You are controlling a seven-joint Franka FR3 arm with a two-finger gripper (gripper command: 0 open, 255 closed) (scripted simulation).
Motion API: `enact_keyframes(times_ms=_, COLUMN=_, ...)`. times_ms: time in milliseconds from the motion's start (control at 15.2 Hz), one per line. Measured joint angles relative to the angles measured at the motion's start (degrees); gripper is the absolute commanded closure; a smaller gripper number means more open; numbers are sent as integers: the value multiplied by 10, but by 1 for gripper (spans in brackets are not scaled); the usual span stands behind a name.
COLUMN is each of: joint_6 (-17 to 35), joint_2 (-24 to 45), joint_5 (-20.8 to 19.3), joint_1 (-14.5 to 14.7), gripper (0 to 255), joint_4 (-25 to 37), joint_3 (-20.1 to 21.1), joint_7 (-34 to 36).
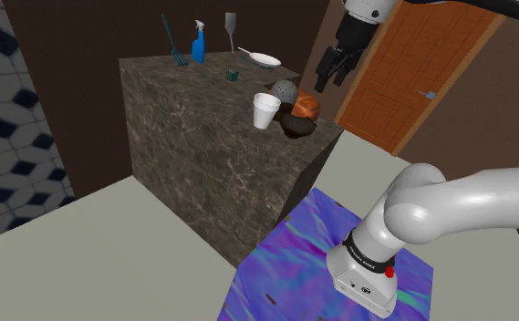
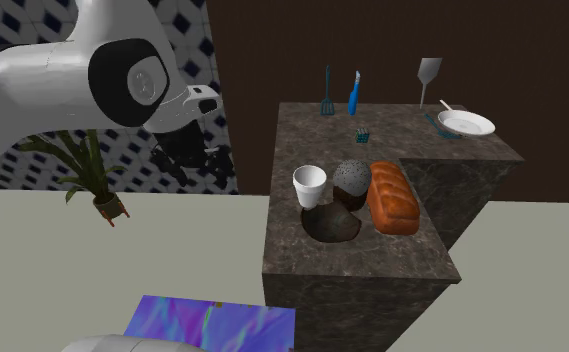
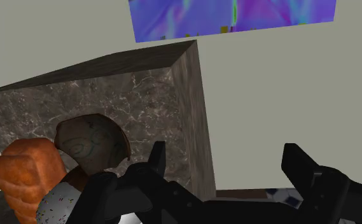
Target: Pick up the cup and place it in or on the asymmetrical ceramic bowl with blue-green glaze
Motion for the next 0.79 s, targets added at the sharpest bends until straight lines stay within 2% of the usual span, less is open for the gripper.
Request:
enact_keyframes(times_ms=198, joint_6=18, joint_2=19, joint_5=-5, joint_1=-3, gripper=0, joint_4=-1, joint_3=-7, joint_7=-4)
enact_keyframes(times_ms=792, joint_6=138, joint_2=183, joint_5=-25, joint_1=-18, gripper=0, joint_4=36, joint_3=-39, joint_7=-16)
